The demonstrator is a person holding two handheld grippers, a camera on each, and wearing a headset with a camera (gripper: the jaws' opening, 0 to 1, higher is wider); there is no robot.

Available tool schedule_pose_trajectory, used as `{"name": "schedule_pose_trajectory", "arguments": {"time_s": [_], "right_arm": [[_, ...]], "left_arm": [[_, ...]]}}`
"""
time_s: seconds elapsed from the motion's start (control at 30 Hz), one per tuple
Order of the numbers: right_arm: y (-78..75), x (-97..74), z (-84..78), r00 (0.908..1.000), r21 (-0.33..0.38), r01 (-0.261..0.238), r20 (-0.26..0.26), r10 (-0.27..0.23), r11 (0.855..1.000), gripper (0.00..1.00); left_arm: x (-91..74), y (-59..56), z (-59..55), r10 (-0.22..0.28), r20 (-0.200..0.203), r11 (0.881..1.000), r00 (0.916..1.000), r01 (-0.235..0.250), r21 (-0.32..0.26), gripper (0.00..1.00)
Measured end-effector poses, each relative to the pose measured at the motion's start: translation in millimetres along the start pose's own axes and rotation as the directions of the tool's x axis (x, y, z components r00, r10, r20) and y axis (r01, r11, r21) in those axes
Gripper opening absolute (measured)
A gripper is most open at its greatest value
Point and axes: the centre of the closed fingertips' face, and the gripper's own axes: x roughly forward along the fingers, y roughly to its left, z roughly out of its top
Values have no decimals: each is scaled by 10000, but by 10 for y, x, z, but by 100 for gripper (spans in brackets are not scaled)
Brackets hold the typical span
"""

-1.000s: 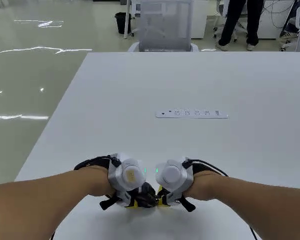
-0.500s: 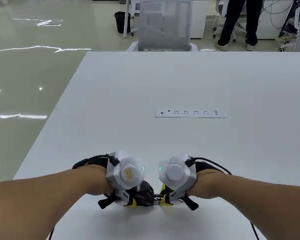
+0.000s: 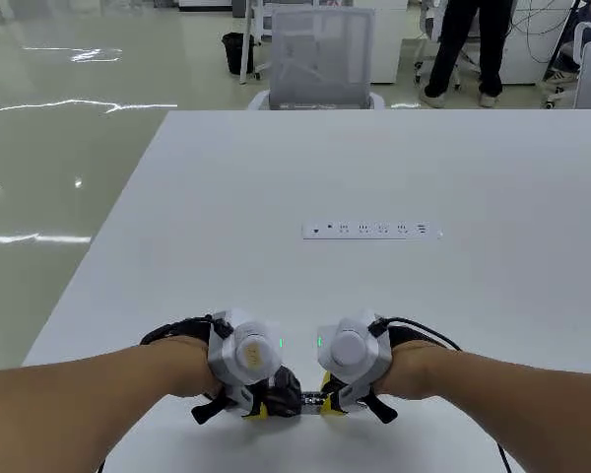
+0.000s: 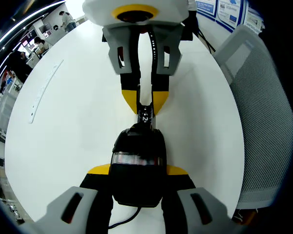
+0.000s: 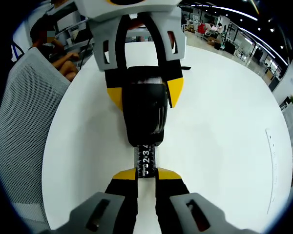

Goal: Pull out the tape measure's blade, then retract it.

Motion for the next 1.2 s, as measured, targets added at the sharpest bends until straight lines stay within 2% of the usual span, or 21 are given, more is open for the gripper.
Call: {"name": "schedule_pose_trajectory", "arguments": {"time_s": [0.4, 1.2], "right_arm": [[-2, -66, -94, 9999, 70, 0, -110, 1, 10000, 12], [-29, -74, -224, 9991, 184, 14, -424, -6, 9998, 12]], "left_arm": [[10, 8, 10, -80, 5, 9999, 10000, 80, -73, 34], [8, -1, 6, -5, 24, 10000, 10000, 5, -81, 34]]}}
